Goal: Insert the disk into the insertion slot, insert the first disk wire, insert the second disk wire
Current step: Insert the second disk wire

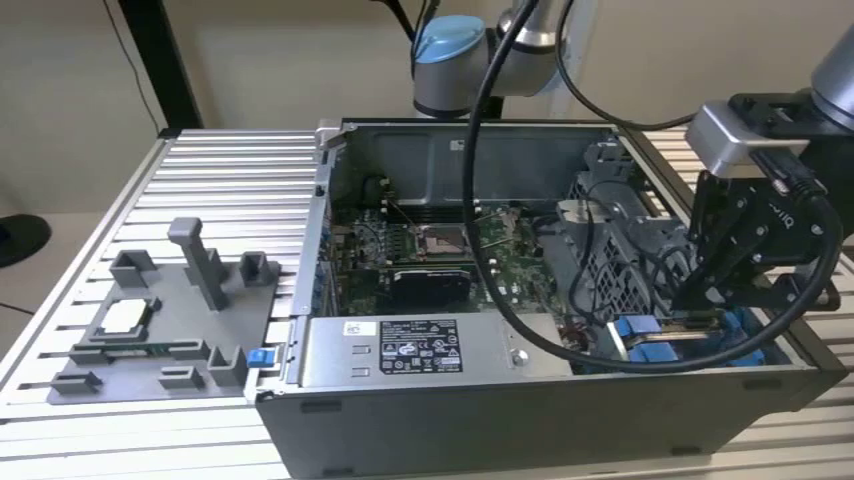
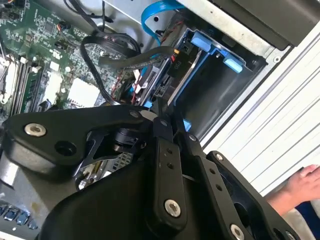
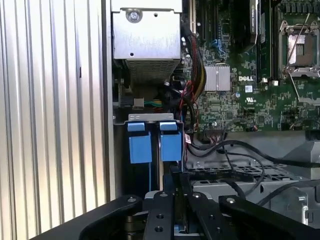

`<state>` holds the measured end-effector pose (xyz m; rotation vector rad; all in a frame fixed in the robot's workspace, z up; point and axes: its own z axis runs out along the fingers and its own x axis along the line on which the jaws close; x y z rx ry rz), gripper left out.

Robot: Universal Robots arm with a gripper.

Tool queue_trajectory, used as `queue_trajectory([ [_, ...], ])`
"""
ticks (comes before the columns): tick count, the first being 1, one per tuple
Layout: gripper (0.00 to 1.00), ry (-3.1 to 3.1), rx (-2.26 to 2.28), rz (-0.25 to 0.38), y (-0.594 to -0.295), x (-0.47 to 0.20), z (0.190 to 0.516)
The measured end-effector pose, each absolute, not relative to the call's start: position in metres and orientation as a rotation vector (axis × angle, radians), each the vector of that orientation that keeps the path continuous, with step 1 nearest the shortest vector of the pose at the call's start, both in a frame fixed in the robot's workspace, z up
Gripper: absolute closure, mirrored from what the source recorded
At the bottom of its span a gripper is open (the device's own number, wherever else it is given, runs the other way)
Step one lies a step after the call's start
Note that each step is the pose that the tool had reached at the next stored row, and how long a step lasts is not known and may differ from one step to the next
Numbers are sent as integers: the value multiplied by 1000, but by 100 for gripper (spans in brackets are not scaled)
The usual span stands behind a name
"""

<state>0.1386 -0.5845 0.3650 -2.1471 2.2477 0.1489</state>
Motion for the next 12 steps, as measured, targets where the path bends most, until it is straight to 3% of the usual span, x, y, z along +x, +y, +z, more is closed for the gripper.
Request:
queue_trajectory([
  [12, 100, 2223, -2162, 131, -584, 147, 357],
])
